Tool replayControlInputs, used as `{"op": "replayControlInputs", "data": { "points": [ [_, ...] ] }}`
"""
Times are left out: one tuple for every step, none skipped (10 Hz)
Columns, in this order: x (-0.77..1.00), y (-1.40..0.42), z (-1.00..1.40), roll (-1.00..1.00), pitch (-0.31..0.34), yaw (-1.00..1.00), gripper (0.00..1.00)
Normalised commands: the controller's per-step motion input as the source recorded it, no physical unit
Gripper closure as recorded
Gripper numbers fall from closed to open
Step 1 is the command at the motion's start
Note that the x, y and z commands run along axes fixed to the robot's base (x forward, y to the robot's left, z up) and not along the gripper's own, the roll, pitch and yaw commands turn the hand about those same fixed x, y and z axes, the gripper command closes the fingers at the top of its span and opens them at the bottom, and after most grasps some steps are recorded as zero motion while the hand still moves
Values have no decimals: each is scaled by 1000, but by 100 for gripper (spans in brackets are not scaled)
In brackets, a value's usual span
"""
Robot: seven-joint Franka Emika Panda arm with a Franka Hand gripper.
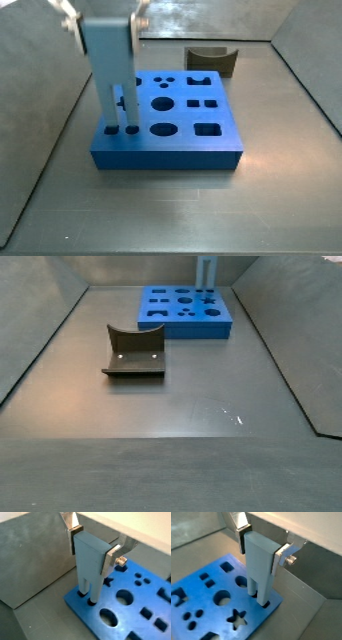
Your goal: Insert the square-circle object.
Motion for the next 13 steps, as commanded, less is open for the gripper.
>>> {"op": "replayControlInputs", "data": {
  "points": [
    [23, -117, -197, 0, 100, -126, 100],
    [23, 0, -211, 0, 94, -66, 100],
    [23, 0, -351, 0, 113, -26, 100],
    [0, 0, -629, -21, 79, 0, 100],
    [0, 0, -809, -46, 83, 0, 100],
    [9, 0, -786, -34, 126, 0, 100],
    [0, 0, -677, -14, 107, 0, 100],
    [9, 0, -549, 0, 97, 0, 100],
    [0, 0, -460, 0, 74, 0, 100],
    [-26, -66, 0, 96, 0, -6, 100],
    [-100, -34, -157, 41, -170, 0, 100],
    [-163, -17, -289, 127, -324, 0, 100],
    [-111, -57, -269, 223, -300, 0, 100]
  ]
}}
